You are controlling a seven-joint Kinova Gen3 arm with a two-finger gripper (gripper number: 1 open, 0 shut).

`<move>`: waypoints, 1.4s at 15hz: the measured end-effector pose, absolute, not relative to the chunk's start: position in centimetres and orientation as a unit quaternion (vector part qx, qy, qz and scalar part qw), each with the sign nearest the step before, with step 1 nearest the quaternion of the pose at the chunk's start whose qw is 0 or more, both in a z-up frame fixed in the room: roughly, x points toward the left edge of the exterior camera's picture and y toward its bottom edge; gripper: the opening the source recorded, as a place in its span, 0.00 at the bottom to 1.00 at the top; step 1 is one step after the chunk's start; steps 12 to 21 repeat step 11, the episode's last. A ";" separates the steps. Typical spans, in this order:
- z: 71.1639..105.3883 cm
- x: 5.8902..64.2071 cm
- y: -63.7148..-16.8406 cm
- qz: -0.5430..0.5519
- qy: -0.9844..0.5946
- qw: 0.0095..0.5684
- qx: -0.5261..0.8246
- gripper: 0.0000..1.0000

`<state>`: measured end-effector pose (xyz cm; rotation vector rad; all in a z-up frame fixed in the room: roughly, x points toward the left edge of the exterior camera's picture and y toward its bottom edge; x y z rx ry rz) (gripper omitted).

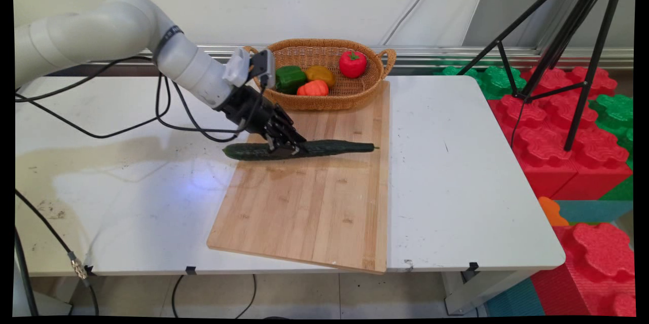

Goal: Place the picked object on the cutting board

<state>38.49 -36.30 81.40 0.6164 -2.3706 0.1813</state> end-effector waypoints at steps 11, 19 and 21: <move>79.5 35.8 -37.2 0.071 -0.908 0.334 0.242 1.00; 79.5 35.8 -37.2 0.071 -0.908 0.334 0.242 1.00; 79.5 35.8 -37.2 0.071 -0.908 0.334 0.242 1.00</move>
